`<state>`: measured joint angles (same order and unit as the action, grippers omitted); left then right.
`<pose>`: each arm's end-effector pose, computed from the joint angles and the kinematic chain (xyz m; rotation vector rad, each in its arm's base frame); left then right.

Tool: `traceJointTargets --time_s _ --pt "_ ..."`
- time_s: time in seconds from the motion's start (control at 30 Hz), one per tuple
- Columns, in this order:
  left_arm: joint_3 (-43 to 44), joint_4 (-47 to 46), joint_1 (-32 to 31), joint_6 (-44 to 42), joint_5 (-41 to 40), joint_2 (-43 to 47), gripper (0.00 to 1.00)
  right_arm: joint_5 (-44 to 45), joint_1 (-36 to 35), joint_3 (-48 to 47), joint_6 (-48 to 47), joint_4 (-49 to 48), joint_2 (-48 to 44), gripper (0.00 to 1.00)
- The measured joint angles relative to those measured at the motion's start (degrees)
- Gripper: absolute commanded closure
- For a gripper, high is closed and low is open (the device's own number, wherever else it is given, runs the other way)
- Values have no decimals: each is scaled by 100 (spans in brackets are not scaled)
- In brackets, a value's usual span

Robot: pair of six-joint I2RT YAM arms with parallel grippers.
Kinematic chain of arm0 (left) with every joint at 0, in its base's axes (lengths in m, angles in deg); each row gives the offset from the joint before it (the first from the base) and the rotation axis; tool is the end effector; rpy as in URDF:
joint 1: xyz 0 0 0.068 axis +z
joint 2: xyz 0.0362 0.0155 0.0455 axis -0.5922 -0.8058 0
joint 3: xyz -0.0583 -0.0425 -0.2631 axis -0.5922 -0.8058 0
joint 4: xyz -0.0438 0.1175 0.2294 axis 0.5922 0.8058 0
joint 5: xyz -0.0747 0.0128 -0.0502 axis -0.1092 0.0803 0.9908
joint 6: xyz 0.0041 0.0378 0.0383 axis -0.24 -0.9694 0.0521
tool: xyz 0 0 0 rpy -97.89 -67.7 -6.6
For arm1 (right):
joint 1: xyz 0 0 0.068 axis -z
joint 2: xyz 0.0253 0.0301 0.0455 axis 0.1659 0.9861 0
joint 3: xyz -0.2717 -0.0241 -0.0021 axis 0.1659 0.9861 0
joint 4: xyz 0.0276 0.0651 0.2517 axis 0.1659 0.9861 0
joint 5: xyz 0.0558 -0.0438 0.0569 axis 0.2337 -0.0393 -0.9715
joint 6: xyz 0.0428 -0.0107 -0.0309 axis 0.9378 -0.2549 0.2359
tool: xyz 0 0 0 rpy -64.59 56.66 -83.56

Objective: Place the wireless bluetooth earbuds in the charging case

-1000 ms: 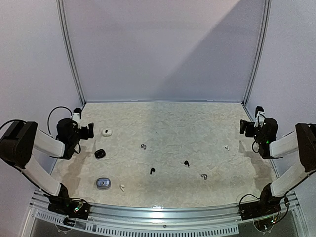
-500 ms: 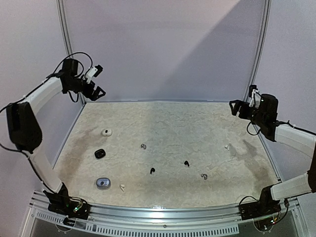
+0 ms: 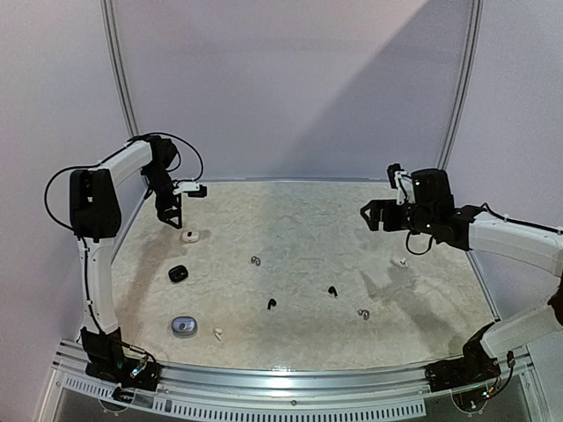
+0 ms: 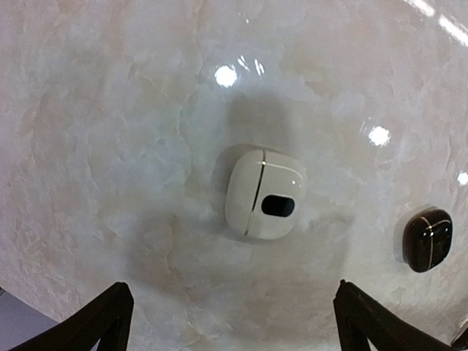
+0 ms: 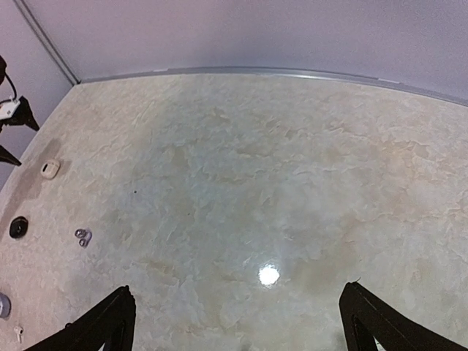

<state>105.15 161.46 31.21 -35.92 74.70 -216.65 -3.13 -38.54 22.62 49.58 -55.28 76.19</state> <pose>0.4534 -0.0451 0.2162 1.7363 2.4505 -0.1022 0.2599 0.1421 0.2601 -0.1868 2.1141 0.4453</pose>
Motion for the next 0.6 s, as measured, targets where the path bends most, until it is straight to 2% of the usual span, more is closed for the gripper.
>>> traceJointTargets --time_s 0.27,0.37,0.6 --pt "-457 -76 -133 -382 -413 -15 9 254 -728 -461 -44 177 772 1" --pt "-717 -262 -221 -400 -507 -68 11 317 -876 -717 -111 254 1043 1" --pt "-673 -597 -293 -275 -553 -422 21 302 -1036 -1060 -240 330 1482 1"
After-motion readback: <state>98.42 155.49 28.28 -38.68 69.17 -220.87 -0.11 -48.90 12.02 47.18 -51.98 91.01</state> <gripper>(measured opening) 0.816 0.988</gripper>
